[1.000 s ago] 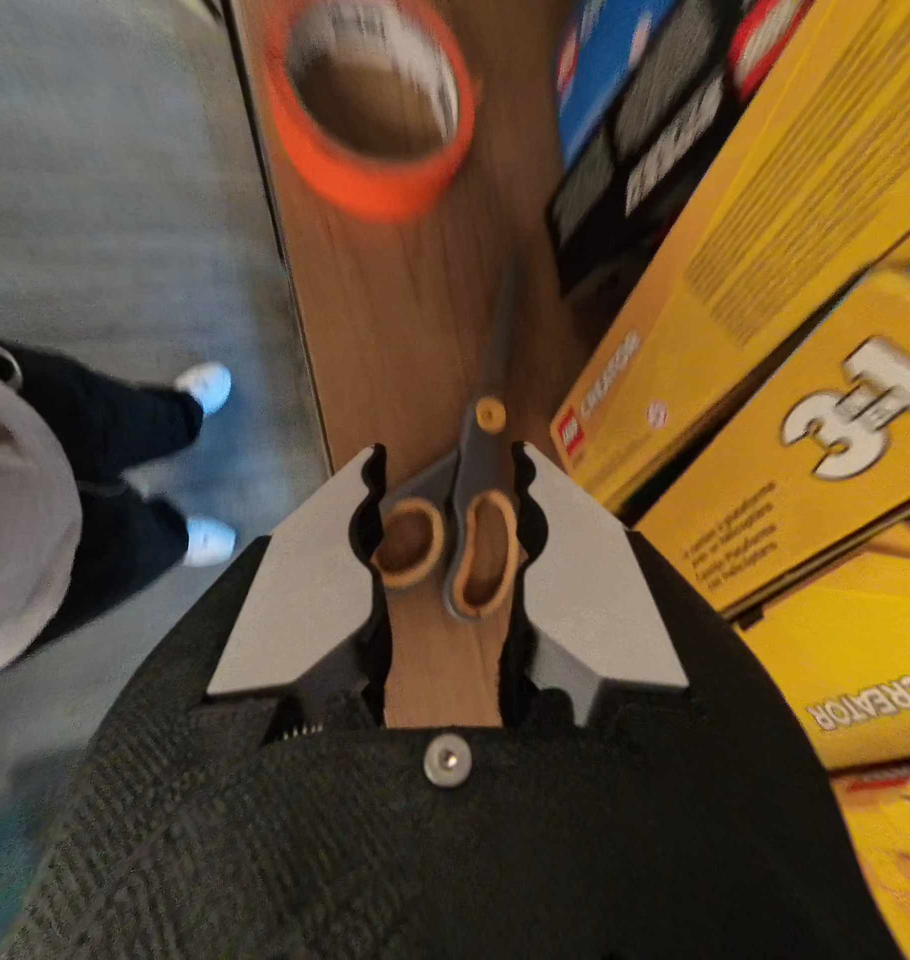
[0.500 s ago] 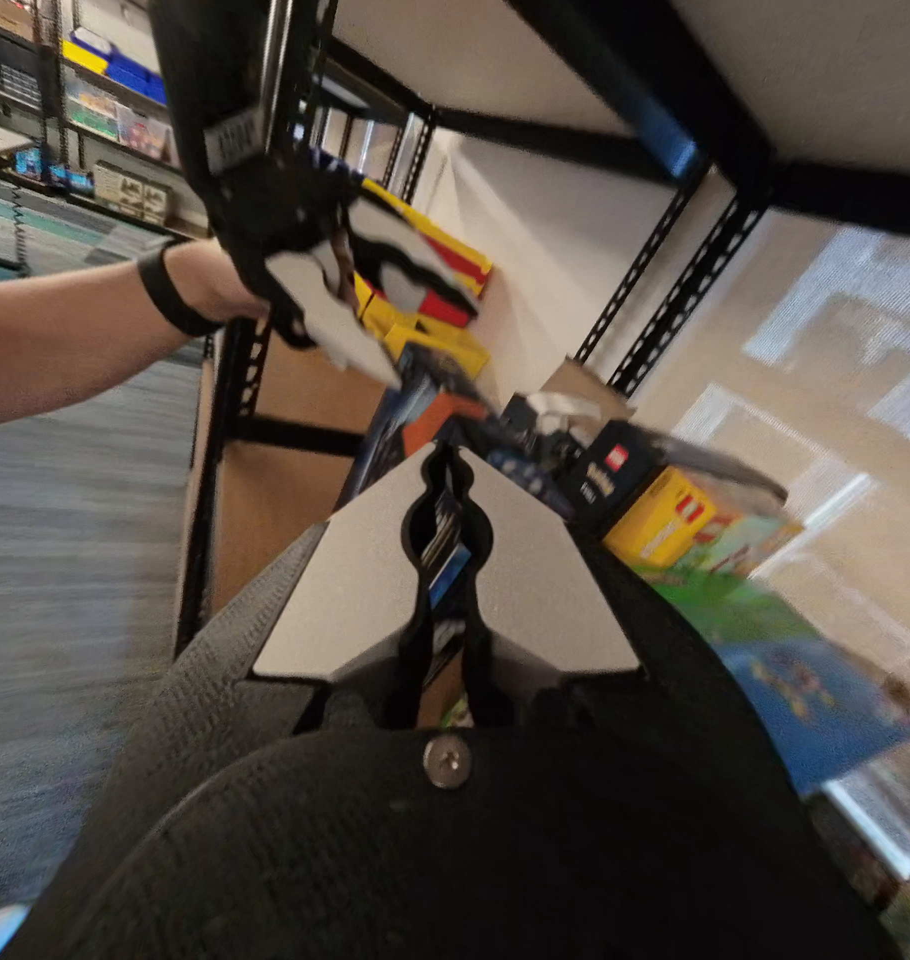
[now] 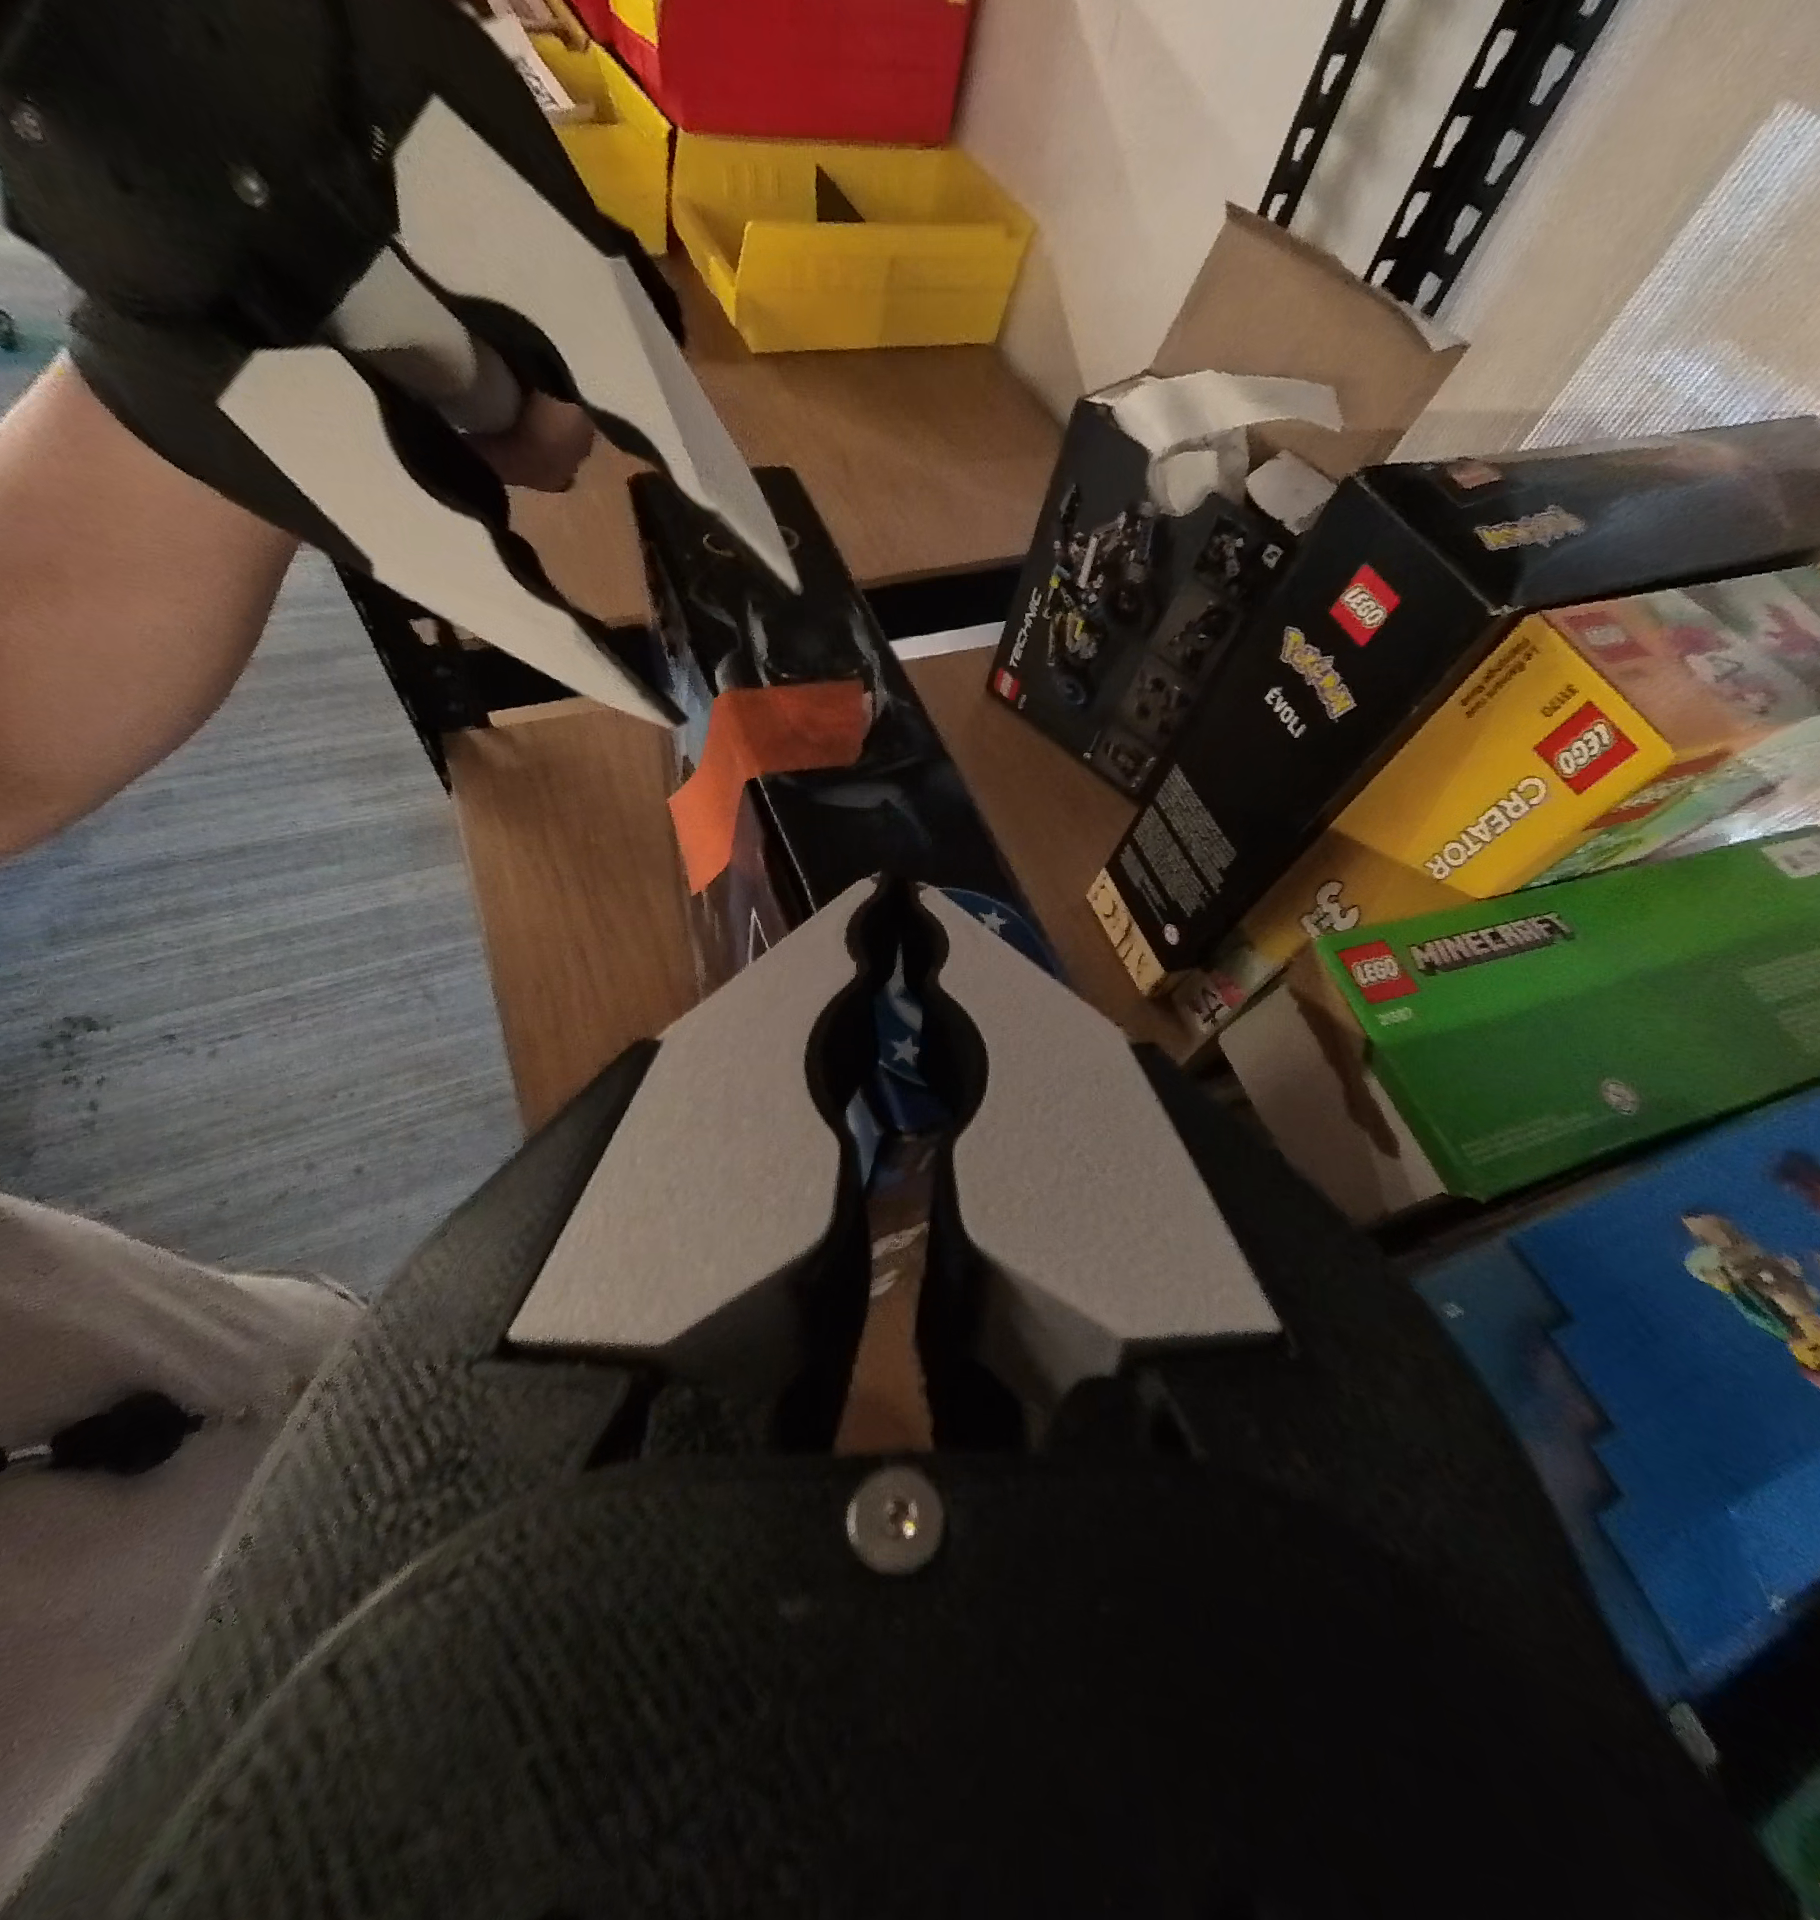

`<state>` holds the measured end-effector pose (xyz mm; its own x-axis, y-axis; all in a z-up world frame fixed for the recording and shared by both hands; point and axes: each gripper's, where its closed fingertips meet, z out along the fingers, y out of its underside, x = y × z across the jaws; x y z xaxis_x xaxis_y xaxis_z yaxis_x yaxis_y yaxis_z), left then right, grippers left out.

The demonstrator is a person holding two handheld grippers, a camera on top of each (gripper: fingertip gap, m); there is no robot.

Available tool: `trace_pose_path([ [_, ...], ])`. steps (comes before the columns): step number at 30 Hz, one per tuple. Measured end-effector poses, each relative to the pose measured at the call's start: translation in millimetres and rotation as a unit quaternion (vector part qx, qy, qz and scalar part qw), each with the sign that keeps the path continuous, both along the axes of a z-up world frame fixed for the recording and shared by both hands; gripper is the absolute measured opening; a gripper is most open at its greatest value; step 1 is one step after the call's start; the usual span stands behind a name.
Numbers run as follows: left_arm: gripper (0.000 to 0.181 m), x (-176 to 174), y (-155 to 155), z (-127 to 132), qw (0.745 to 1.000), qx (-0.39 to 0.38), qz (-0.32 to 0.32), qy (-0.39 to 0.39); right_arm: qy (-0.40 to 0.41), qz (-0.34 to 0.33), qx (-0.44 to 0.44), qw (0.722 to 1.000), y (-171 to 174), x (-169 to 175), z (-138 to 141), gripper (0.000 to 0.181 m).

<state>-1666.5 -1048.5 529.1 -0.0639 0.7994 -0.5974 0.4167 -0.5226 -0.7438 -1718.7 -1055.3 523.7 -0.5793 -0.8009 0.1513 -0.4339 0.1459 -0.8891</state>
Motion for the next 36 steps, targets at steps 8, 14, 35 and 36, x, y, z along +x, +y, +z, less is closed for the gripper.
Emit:
trace_pose_path([
  [8,0.045,-9,-8,-7,0.999,-0.003,0.043,-0.008,0.003,0.004,-0.012,1.0,0,-1,-1,0.0],
  [14,0.052,-11,-8,-17,0.996,-0.069,0.044,-0.037,-0.011,0.02,-0.008,1.0,4,0,-1,0.0],
  [35,0.078,-8,-21,-39,0.984,0.08,0.015,-0.157,-0.024,0.046,0.009,0.999,10,2,0,0.0],
  [36,0.076,-8,-20,-41,0.982,0.098,0.008,-0.163,-0.022,0.047,0.01,0.999,10,2,0,0.0],
])
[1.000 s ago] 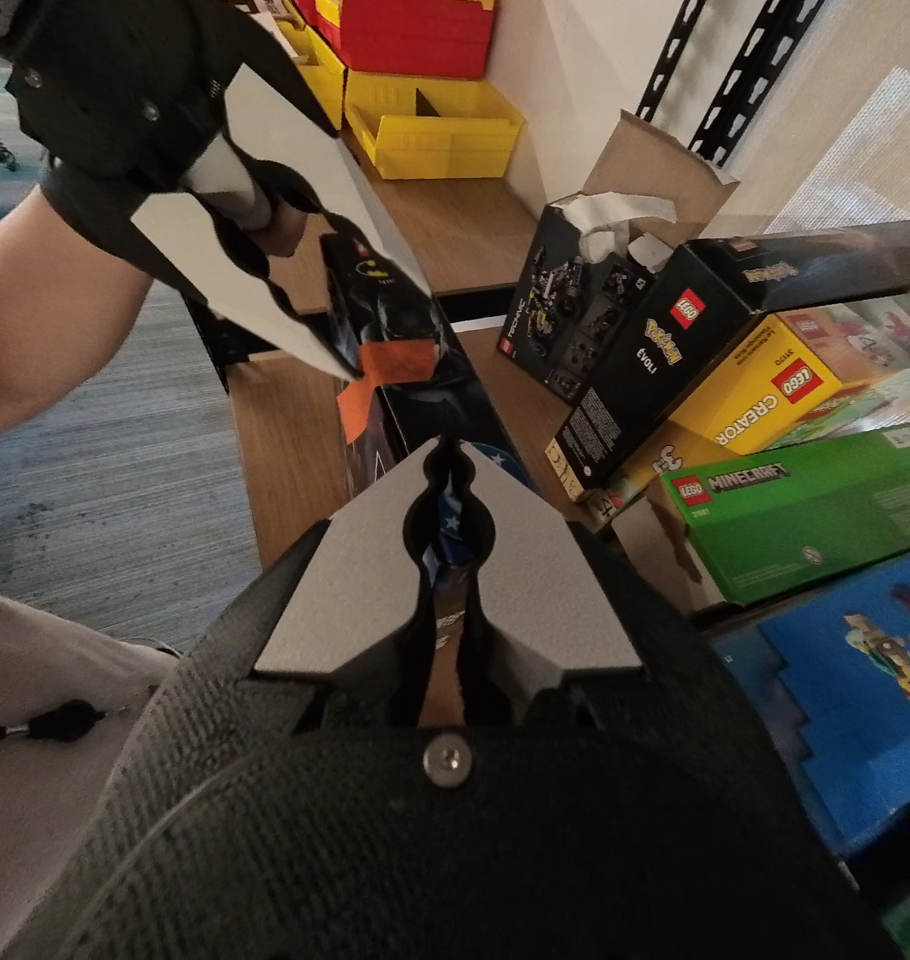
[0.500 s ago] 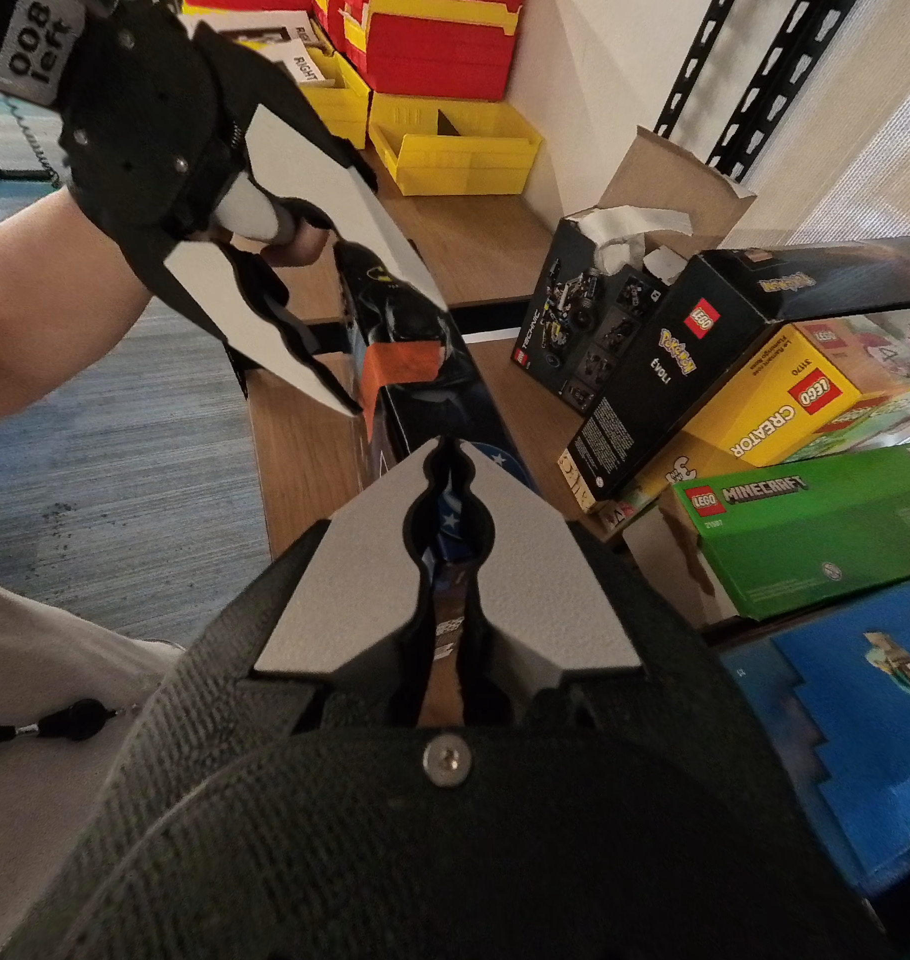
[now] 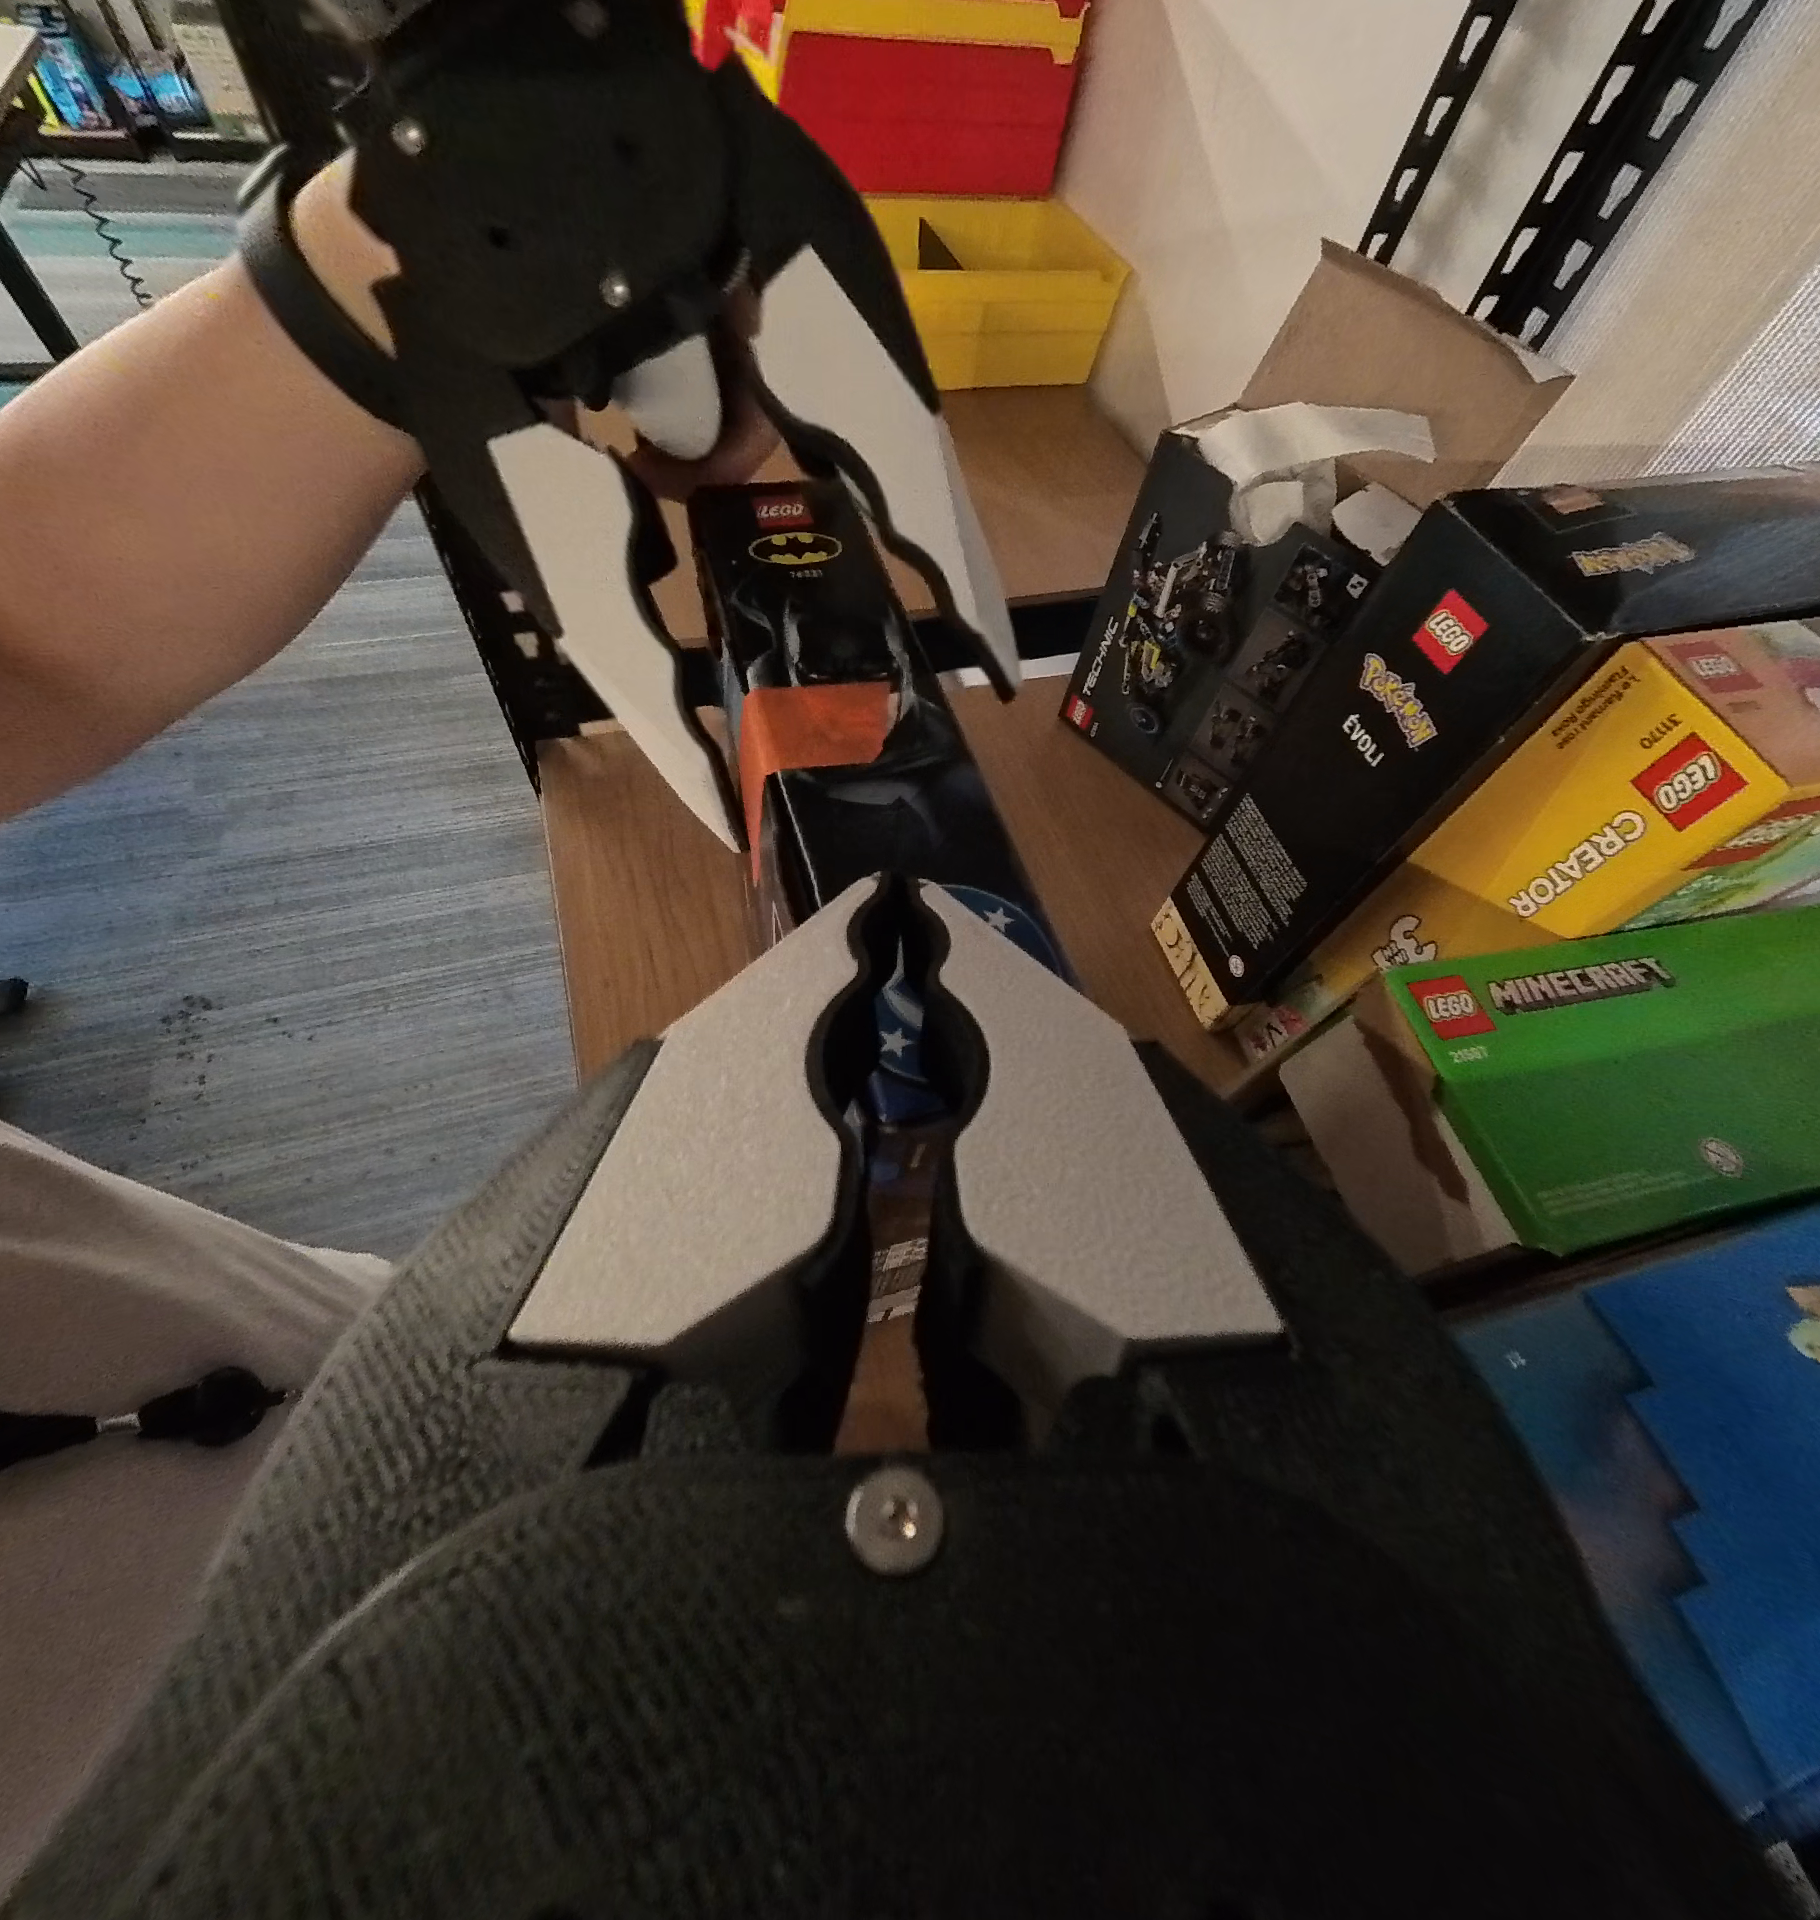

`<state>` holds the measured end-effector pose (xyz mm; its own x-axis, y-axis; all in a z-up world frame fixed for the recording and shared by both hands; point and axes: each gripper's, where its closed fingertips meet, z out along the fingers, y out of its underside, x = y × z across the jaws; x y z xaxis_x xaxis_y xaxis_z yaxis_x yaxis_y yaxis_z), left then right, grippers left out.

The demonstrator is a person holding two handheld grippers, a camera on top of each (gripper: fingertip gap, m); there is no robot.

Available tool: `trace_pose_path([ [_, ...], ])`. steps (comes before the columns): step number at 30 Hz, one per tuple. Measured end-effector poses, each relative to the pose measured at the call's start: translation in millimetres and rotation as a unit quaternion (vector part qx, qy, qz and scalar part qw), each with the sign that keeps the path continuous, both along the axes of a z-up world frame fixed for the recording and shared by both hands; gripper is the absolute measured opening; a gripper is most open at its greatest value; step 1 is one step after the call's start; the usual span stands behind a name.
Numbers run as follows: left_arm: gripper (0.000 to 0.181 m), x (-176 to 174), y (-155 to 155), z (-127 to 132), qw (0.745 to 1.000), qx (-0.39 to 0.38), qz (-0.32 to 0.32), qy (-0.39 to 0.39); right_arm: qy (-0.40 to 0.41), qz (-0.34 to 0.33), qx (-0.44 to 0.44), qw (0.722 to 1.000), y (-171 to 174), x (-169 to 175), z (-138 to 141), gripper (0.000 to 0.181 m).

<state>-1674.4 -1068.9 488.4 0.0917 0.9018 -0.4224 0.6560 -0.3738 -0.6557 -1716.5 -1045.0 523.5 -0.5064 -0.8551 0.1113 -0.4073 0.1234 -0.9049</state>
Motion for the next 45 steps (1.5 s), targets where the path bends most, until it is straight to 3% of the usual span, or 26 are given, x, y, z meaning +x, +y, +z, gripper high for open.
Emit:
trace_pose_path([
  [3,0.064,-2,6,-6,0.997,0.073,-0.021,-0.006,0.013,-0.013,-0.006,1.0,-5,-2,-1,0.0],
  [8,0.064,-3,5,-5,0.997,0.069,-0.031,0.012,0.064,0.018,0.002,0.998,-6,1,1,0.003],
  [10,0.064,-3,4,-5,0.997,0.068,-0.034,0.015,0.077,0.024,-0.017,0.997,-11,9,7,0.049],
  [11,0.064,-4,4,-5,0.997,0.067,-0.037,0.018,0.092,0.036,-0.026,0.995,-11,16,8,0.064],
  [15,0.064,-4,4,-4,0.997,0.064,-0.043,0.024,0.216,0.065,-0.003,0.974,-15,34,-13,0.088],
  [17,0.064,-4,4,-4,0.997,0.063,-0.044,0.025,0.269,0.067,0.025,0.96,-18,38,-25,0.088],
  [21,0.064,-4,4,-4,0.997,0.061,-0.046,0.027,0.321,0.052,0.035,0.945,-25,42,-41,0.066],
  [30,0.064,-4,6,-3,0.996,0.054,-0.057,0.031,0.355,0.07,0.04,0.931,-22,40,-49,0.066],
  [36,0.066,-3,4,-2,0.997,0.04,-0.06,0.037,0.328,0.108,0.022,0.938,-23,40,-48,0.066],
  [38,0.07,1,1,2,0.997,0.017,-0.054,0.054,0.331,0.104,0.018,0.938,-26,29,-49,0.09],
  [39,0.07,3,-1,6,0.996,0.008,-0.051,0.071,0.323,0.106,0.02,0.94,-26,24,-48,0.093],
  [43,0.08,16,0,17,0.987,0.026,-0.04,0.152,0.231,0.131,0.031,0.964,-15,25,-30,0.083],
  [45,0.088,24,-3,16,0.983,0.034,-0.021,0.179,0.223,0.133,0.038,0.965,-12,26,-29,0.083],
])
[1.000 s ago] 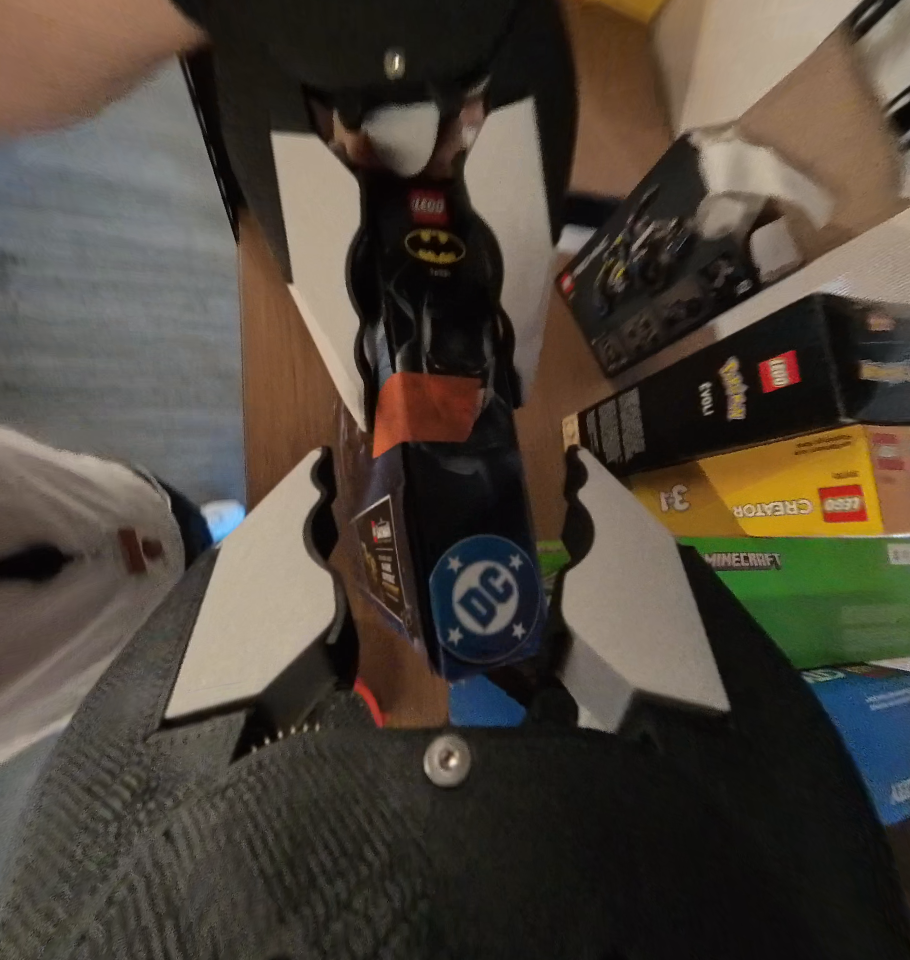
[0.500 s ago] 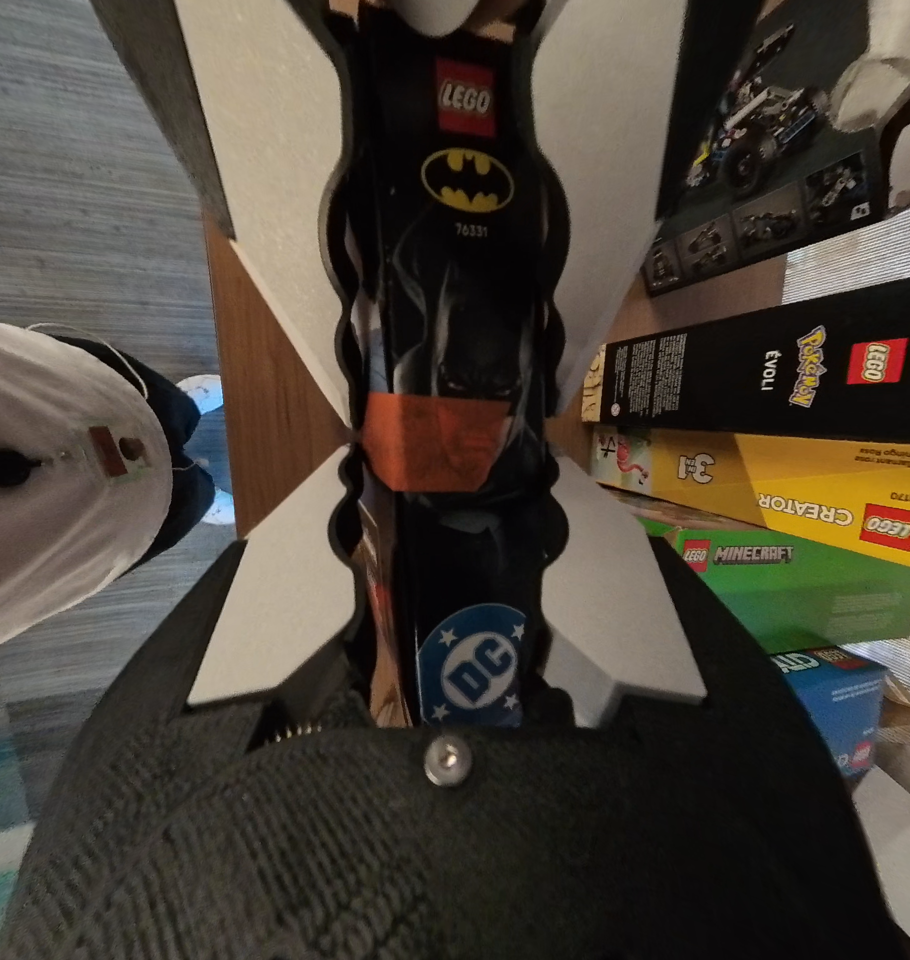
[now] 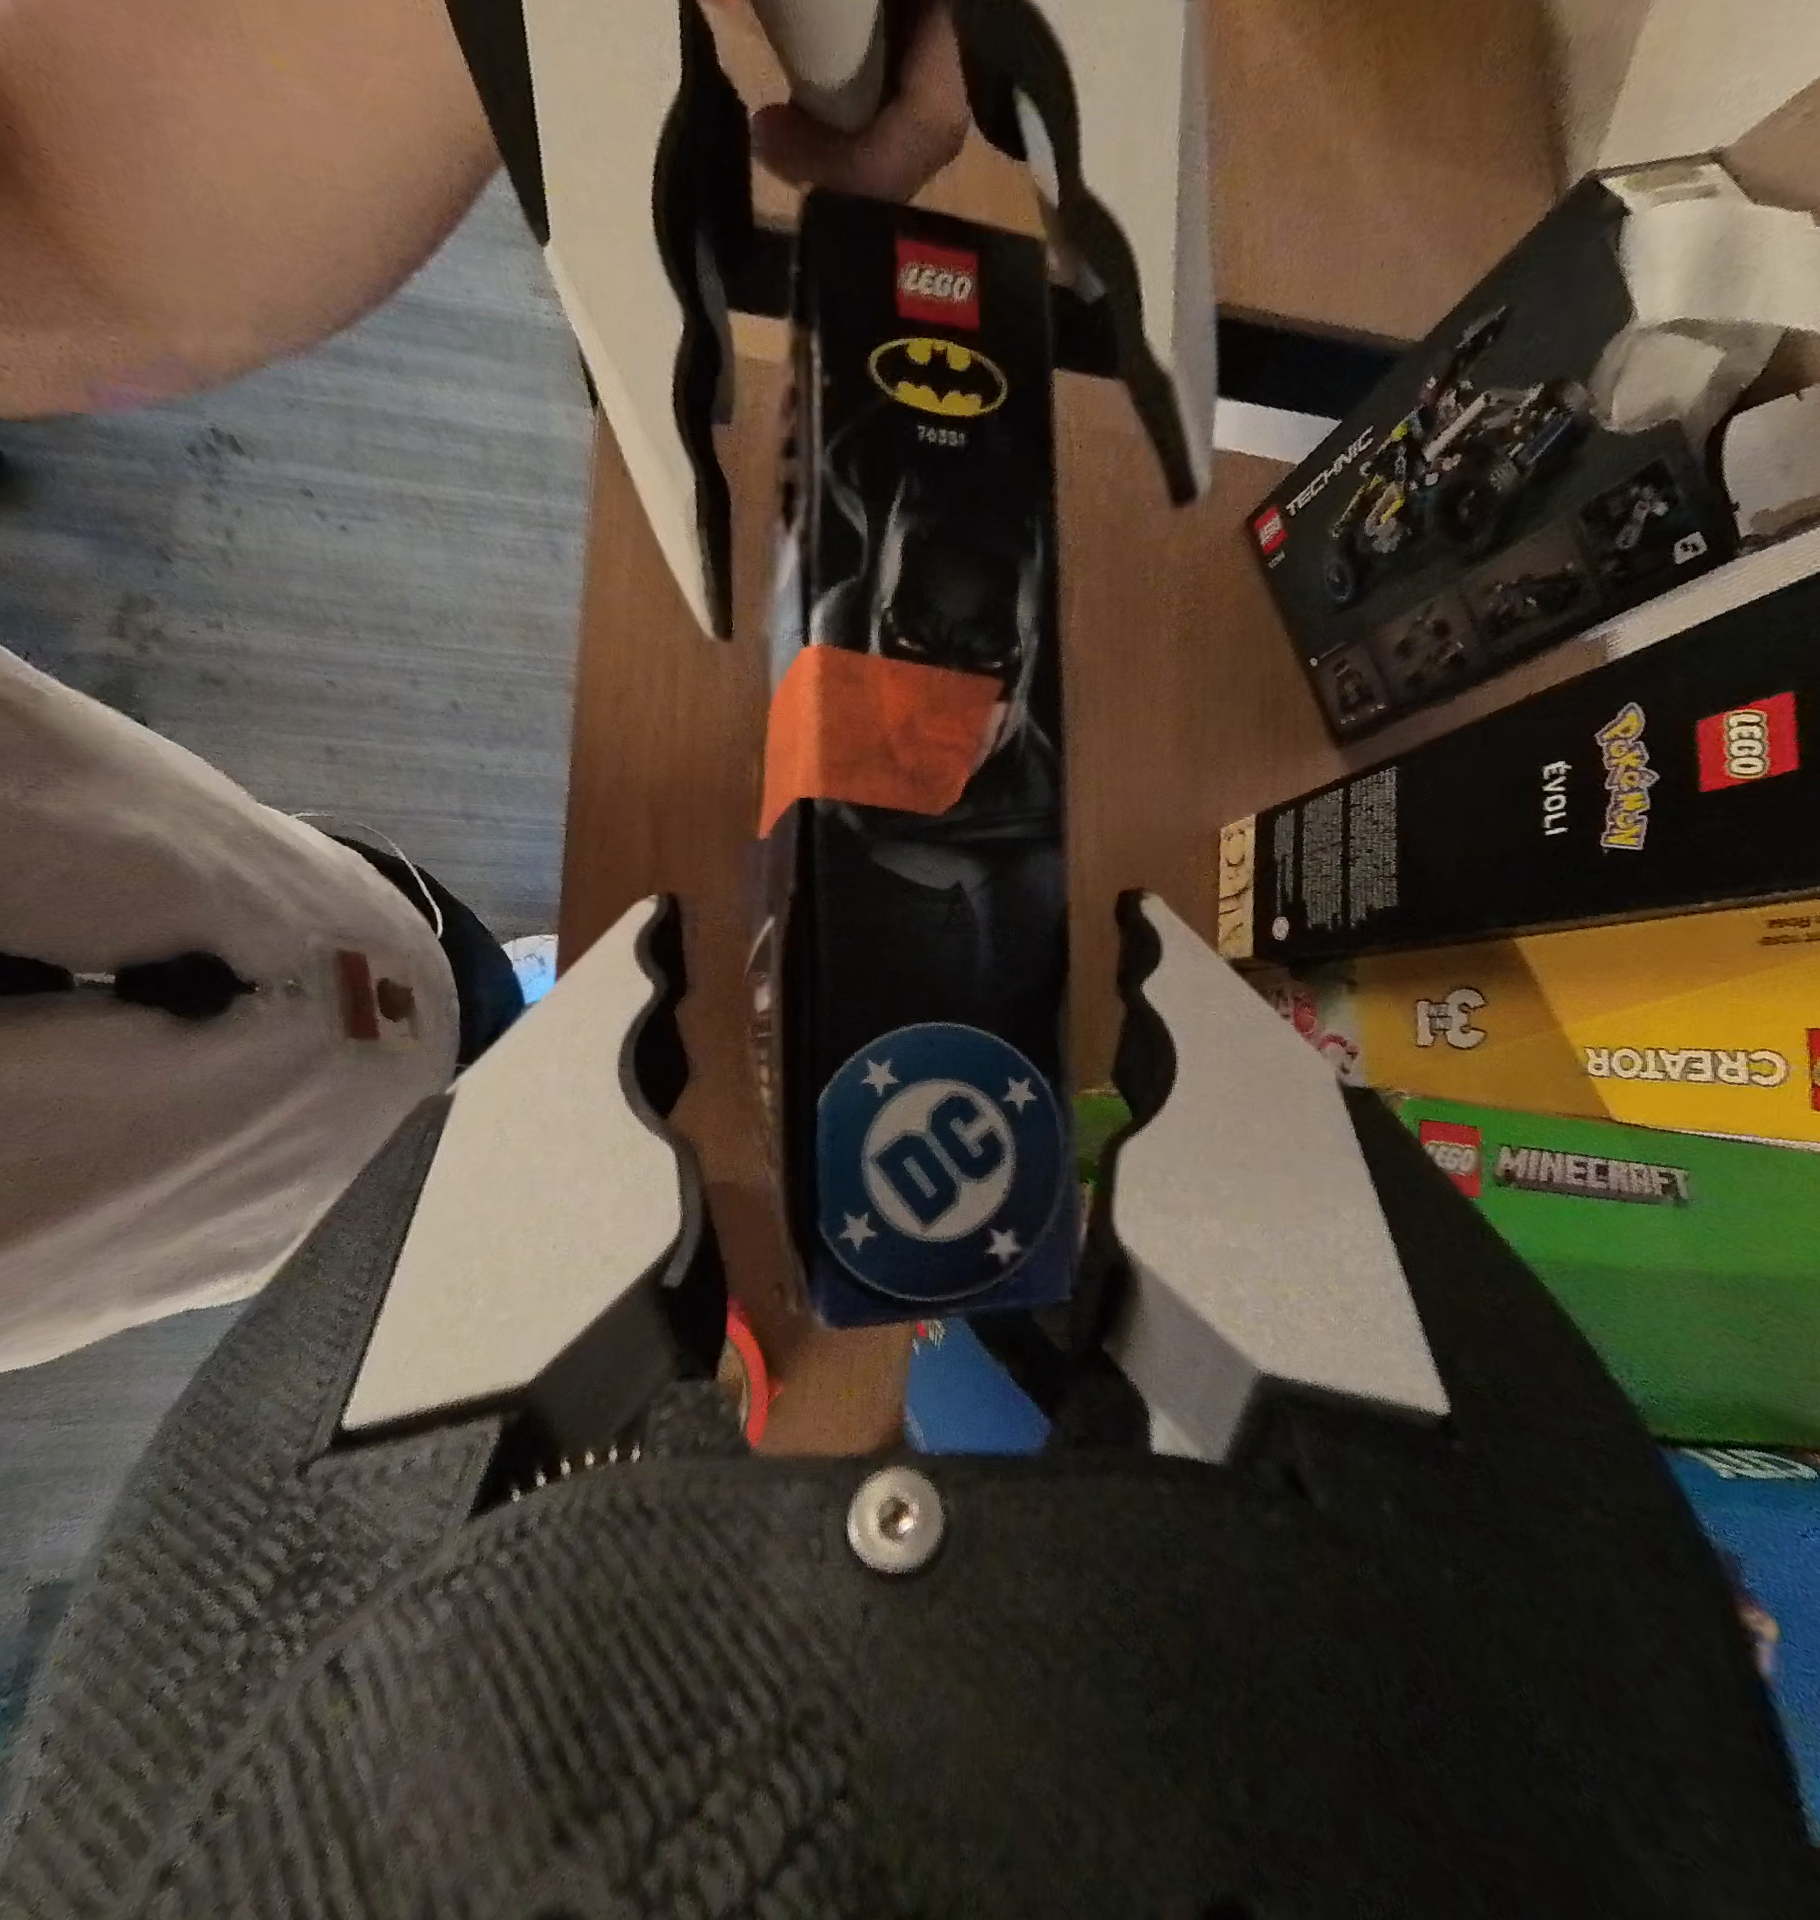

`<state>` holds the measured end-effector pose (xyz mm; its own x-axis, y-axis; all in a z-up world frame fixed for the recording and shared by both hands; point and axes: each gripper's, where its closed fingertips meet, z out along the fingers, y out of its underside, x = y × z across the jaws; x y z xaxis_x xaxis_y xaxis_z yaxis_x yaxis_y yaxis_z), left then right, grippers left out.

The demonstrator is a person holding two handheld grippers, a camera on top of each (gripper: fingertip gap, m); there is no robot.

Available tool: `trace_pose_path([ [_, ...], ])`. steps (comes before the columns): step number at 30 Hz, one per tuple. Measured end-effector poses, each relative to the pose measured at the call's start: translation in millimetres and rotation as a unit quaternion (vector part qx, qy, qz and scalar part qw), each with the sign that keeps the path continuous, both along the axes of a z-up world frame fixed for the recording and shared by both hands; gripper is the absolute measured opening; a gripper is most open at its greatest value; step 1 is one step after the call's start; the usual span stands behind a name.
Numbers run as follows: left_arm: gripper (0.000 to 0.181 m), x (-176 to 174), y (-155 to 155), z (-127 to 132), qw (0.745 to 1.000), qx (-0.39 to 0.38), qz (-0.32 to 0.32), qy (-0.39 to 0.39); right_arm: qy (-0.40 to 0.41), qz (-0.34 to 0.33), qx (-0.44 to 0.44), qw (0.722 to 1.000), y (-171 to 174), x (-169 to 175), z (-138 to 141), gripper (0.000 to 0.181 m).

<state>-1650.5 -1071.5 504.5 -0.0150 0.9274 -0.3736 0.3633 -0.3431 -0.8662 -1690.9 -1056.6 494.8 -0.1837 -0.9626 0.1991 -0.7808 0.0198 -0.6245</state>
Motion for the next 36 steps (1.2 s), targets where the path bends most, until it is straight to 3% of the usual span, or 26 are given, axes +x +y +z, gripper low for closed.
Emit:
trace_pose_path([
  [2,0.089,8,-3,0,0.999,0.003,0.021,0.044,0.028,-0.007,-0.013,0.999,-3,-1,-6,0.08],
  [3,0.087,12,-3,1,0.997,0.009,0.027,0.073,0.051,-0.012,-0.035,0.998,-8,-4,-9,0.063],
  [7,0.08,19,-8,-23,0.986,0.073,0.027,0.149,0.057,-0.005,-0.051,0.997,-6,-1,-10,0.063],
  [8,0.078,18,-7,-31,0.983,0.094,0.017,0.154,0.057,-0.007,-0.052,0.997,-6,-1,-10,0.063],
  [11,0.066,15,-4,-42,0.976,0.117,-0.004,0.182,0.065,-0.007,-0.028,0.997,-3,9,-13,0.088],
  [13,0.065,16,-3,-42,0.972,0.121,-0.014,0.2,0.08,-0.008,-0.006,0.997,-3,18,-17,0.088],
  [25,0.063,17,-1,-42,0.971,0.111,-0.027,0.21,0.163,-0.055,0.038,0.984,-17,38,-25,0.063],
  [28,0.063,17,-1,-42,0.971,0.11,-0.03,0.211,0.158,-0.047,0.033,0.986,-16,38,-24,0.065],
  [29,0.063,17,-1,-42,0.971,0.111,-0.03,0.211,0.164,-0.045,0.024,0.985,-18,35,-25,0.078],
  [32,0.062,17,-2,-42,0.97,0.114,-0.03,0.211,0.189,-0.043,0.021,0.981,-17,24,-27,0.066],
  [36,0.063,17,-2,-42,0.97,0.112,-0.033,0.214,0.17,-0.042,0.012,0.984,-18,24,-25,0.073],
])
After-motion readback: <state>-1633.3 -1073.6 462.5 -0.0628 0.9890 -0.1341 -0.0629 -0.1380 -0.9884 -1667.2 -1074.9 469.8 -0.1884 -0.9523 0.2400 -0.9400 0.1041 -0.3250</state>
